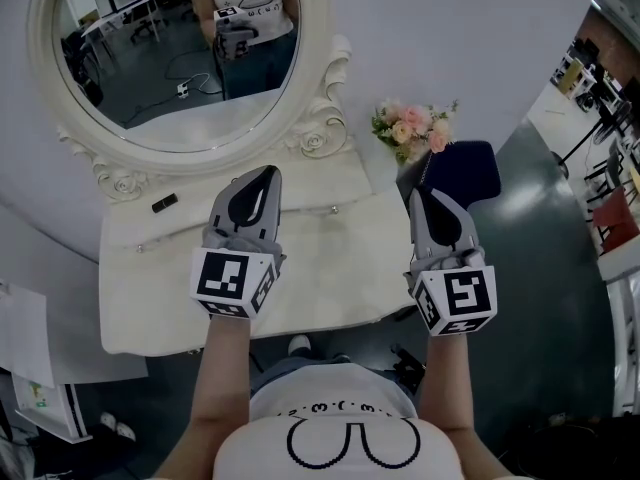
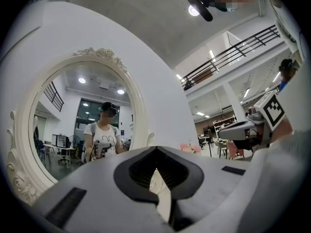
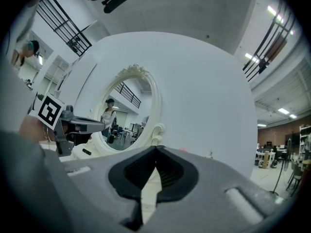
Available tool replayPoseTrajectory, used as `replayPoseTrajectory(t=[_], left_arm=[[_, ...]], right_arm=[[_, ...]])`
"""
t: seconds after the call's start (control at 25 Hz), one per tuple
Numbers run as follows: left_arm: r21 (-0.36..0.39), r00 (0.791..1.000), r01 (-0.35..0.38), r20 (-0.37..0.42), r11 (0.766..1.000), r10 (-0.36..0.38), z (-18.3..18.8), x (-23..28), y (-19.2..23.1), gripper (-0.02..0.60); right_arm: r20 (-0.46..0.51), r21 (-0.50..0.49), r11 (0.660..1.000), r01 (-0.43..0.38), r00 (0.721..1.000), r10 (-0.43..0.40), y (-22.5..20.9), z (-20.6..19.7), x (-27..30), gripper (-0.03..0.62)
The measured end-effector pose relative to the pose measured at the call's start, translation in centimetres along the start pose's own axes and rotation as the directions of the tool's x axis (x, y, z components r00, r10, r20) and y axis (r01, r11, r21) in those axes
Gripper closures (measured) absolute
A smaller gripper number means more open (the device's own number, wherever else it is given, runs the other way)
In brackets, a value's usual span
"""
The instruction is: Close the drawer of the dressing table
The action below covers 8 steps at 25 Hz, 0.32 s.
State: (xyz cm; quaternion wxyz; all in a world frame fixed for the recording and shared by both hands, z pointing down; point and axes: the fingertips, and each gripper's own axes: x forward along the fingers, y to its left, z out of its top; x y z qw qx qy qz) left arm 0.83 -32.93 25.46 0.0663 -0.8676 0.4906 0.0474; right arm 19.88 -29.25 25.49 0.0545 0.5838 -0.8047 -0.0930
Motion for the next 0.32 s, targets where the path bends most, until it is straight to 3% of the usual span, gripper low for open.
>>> replayPoseTrajectory(t=[0.32], left_arm=[[0.006, 1.000, 0.002, 0.006, 1.000, -0.002, 0.13, 0.11, 0.05, 0.584]], right_arm=[[0.001, 0.000, 1.000, -0.005, 1.000, 0.005, 0.12, 0.00, 0.28, 0.595]])
